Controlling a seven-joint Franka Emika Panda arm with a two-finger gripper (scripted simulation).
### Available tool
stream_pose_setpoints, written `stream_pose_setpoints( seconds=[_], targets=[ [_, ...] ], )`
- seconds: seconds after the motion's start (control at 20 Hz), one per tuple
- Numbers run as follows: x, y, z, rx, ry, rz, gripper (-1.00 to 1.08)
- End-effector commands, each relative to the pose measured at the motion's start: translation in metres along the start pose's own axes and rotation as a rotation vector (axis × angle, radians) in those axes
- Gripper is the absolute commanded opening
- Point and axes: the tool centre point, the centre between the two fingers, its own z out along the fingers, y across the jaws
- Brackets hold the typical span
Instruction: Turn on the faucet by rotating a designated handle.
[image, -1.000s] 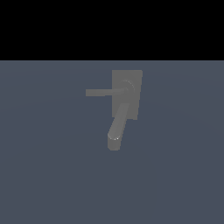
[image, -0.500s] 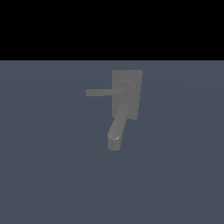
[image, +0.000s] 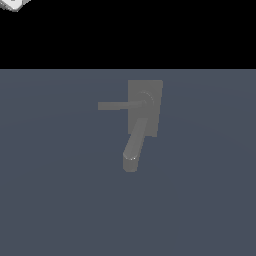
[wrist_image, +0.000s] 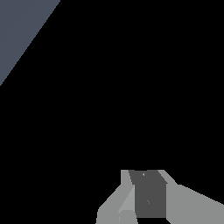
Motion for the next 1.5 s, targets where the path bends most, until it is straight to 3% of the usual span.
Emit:
stream_pose_setpoints(
  seconds=[0.0,0.4,0.75,1.1,1.45],
  targets=[
    [0.029,-0.029,-0.011,-0.010,0.076,-0.081,-1.00],
    [0.103,-0.146,-0.055,0.015,0.317,-0.338,-1.00],
    [0.132,-0.249,-0.097,0.079,0.494,-0.524,-1.00],
    [0.139,-0.314,-0.126,0.136,0.600,-0.633,-1.00],
    [0.141,-0.342,-0.140,0.172,0.649,-0.667,-1.00]
  ],
)
